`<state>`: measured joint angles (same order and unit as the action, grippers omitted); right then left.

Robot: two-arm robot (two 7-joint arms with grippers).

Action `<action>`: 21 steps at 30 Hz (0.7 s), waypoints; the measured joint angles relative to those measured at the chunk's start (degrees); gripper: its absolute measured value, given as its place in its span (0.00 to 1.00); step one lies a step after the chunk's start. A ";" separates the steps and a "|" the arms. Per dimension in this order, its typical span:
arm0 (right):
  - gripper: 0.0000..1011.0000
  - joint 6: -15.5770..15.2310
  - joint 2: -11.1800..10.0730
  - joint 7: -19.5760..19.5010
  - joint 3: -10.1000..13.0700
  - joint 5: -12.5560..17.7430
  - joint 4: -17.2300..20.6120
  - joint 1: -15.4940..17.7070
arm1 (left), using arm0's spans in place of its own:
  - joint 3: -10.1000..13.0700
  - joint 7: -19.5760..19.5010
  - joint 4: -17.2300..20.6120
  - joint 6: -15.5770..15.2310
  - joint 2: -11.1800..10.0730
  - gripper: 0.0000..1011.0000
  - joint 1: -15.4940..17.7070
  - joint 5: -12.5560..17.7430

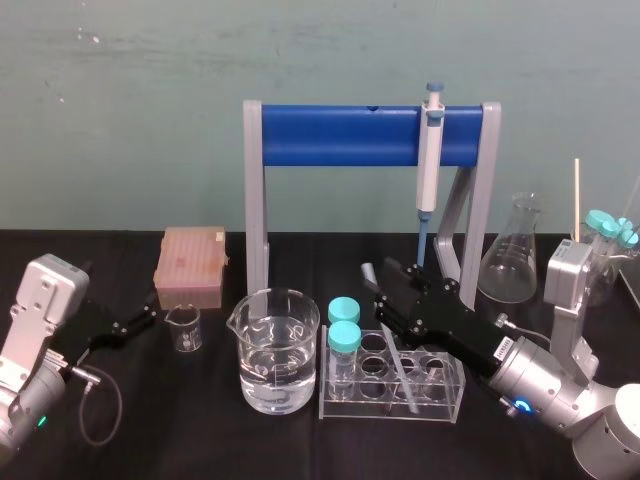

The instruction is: Pick up the stirring rod with one hand, then place it down.

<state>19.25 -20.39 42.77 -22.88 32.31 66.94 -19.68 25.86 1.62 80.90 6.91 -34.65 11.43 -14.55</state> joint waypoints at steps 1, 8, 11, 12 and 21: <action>0.47 0.00 0.00 0.00 0.00 0.00 0.00 0.00 | 0.00 0.00 0.00 0.00 0.00 0.99 0.00 0.00; 0.71 0.02 0.00 0.05 0.00 0.03 -0.03 0.00 | 0.00 0.00 0.00 0.00 0.00 0.99 0.00 0.00; 0.82 0.02 0.00 0.07 0.00 0.03 -0.03 0.00 | 0.00 0.00 0.00 0.00 0.00 0.99 0.00 0.00; 0.84 0.02 0.00 0.07 0.00 0.03 -0.03 0.00 | 0.00 0.00 0.00 0.00 0.00 0.99 0.00 0.00; 0.99 -3.26 -1.47 -1.35 -0.62 -1.47 2.14 -0.01 | 0.00 0.00 0.00 0.00 0.00 0.99 0.00 0.00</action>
<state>15.99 -21.86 41.42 -23.50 30.84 69.08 -19.70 25.86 1.62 80.90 6.91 -34.65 11.43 -14.55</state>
